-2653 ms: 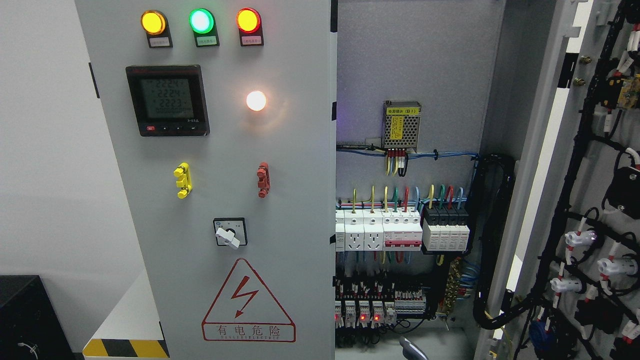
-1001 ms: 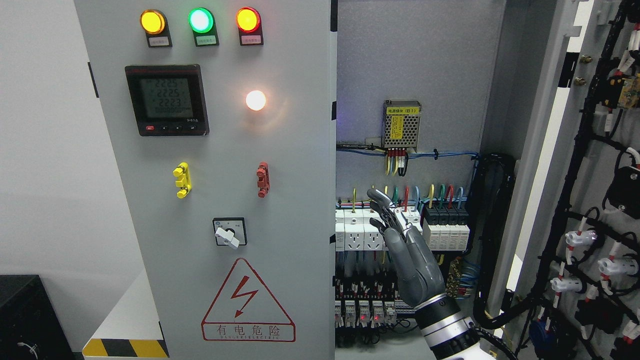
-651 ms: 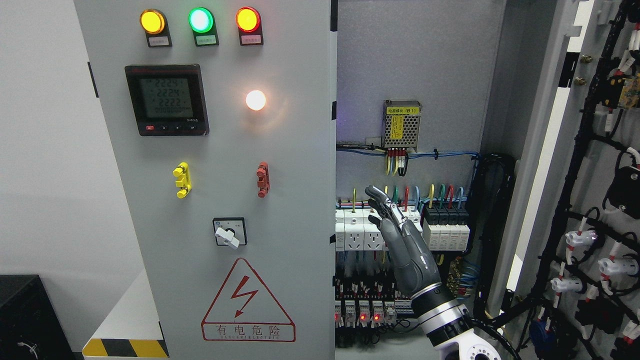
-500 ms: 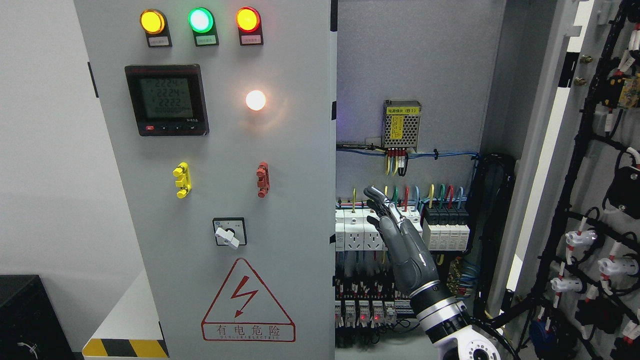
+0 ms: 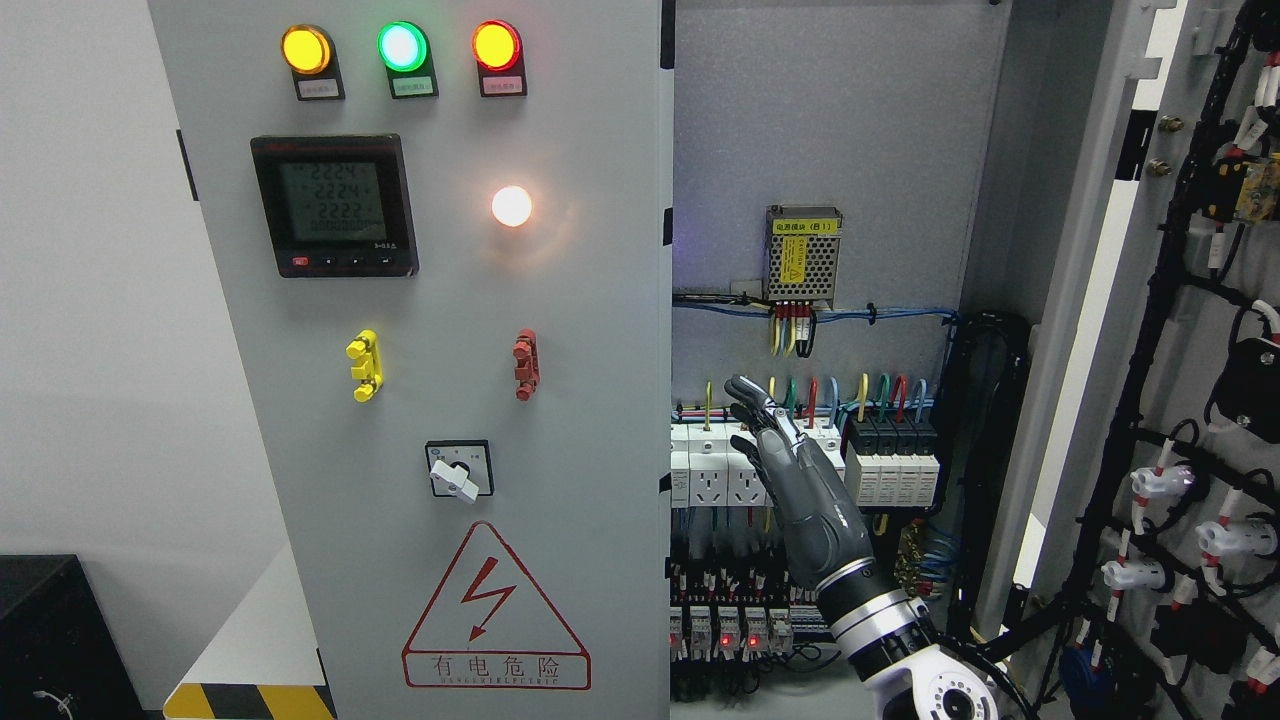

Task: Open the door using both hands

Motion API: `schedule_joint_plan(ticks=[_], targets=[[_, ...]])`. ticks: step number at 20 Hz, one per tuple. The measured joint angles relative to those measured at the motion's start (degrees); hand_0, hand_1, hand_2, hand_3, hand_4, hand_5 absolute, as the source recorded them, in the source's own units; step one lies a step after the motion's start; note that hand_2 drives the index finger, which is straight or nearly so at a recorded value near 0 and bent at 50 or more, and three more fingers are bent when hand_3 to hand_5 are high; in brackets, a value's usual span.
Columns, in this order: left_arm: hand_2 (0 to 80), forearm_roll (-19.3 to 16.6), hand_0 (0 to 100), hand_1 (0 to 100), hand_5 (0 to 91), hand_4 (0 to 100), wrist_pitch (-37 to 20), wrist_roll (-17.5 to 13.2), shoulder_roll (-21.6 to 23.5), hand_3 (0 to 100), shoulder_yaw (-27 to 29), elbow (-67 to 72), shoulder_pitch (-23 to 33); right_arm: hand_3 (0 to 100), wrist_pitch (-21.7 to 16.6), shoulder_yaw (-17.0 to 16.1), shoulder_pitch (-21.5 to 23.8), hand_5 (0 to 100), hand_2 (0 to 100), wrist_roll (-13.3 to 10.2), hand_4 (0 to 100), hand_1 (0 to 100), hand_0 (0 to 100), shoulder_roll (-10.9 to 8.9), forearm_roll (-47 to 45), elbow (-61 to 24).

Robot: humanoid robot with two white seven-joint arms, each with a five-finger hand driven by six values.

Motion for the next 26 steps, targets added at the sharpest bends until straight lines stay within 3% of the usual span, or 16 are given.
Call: schedule_joint_plan(ticks=[7,18,26], targets=[[0.0,-0.68,12,56,0.0,0,12.62,0.11,-0.44,0,0.01,-3.02,-0.45,0,0.0,0.23,-0.84,0,0,0.05,0,14,7,0.04,-0.37,0.26],[0.0,-4.88,12,56,0.0,0,12.65,-0.44,-0.55,0,0.47,-4.7,-2.42,0,0.03,1.47,-1.74,0,0,0.09,0,14,7,0.13,-2.17,0.52],[0.0,-5.4,12,56,0.0,0,12.55,0.4,-0.62,0,0.73,-5.07,-2.63,0,0.59,2.25,-2.45,0,0,2.1,0,14,7,0.15,-2.62,0.69]])
